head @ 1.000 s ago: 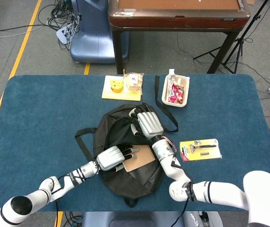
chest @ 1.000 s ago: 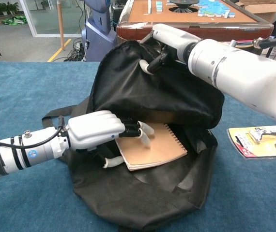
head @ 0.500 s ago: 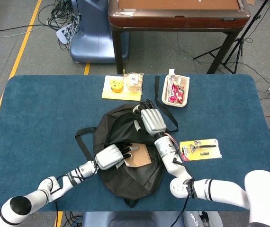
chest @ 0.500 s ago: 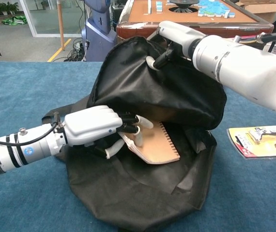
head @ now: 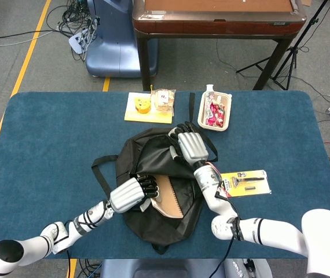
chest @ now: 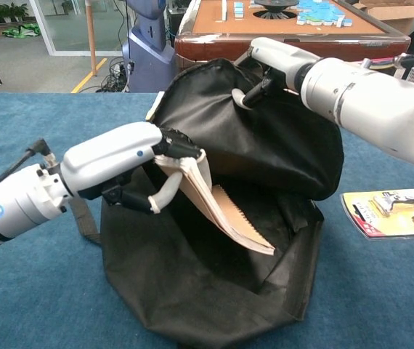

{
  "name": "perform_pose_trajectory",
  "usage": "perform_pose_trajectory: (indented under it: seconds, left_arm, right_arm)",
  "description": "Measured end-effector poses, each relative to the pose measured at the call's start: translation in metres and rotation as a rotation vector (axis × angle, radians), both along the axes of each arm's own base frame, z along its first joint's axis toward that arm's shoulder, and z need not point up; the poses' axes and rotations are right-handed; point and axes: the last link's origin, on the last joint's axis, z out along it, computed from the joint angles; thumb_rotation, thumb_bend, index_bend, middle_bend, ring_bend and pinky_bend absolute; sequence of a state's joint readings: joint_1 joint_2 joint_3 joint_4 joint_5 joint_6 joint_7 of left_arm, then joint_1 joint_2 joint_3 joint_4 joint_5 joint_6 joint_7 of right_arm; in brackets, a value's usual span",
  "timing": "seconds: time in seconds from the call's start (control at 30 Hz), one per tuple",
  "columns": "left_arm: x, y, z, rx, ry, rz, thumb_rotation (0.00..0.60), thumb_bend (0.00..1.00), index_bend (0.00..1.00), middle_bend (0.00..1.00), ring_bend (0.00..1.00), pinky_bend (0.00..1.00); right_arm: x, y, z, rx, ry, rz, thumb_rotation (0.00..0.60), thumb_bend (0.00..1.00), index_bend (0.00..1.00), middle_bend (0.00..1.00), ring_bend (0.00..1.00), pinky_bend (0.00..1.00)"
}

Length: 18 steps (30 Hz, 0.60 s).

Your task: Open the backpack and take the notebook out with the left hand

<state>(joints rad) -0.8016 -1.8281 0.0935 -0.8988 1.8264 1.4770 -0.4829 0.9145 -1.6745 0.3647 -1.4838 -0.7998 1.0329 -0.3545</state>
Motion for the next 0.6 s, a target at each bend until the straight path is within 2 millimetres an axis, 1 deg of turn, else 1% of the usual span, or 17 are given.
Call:
perform_pose_trajectory:
  seconds: [0.13, 0.3, 0.47, 0.6]
  left_arm:
    - [0.005, -0.003, 0.016, -0.022, -0.077, 0.021, 0.6, 0.67, 0.57, 0.52, 0.4, 0.29]
    - [0.008, -0.007, 0.039, -0.053, -0.166, 0.056, 0.6, 0.67, 0.57, 0.56, 0.43, 0.3]
    - [0.011, -0.01, 0.062, -0.091, -0.243, 0.093, 0.6, 0.67, 0.58, 0.57, 0.43, 0.31]
    - [0.013, -0.012, 0.084, -0.122, -0.305, 0.125, 0.6, 0.67, 0.58, 0.59, 0.44, 0.32]
  right_arm:
    - [-0.006, 0.0, 0.001, 0.001, 0.0, -0.008, 0.6, 1.0, 0.62, 0.29, 0.12, 0.06]
    - [-0.011, 0.001, 0.004, 0.013, -0.001, -0.009, 0.6, 1.0, 0.61, 0.28, 0.11, 0.06]
    - [-0.013, 0.004, 0.004, 0.029, -0.001, 0.003, 0.6, 0.99, 0.6, 0.28, 0.11, 0.06]
    - [-0.013, 0.008, 0.004, 0.048, 0.007, 0.017, 0.6, 0.97, 0.58, 0.27, 0.11, 0.06]
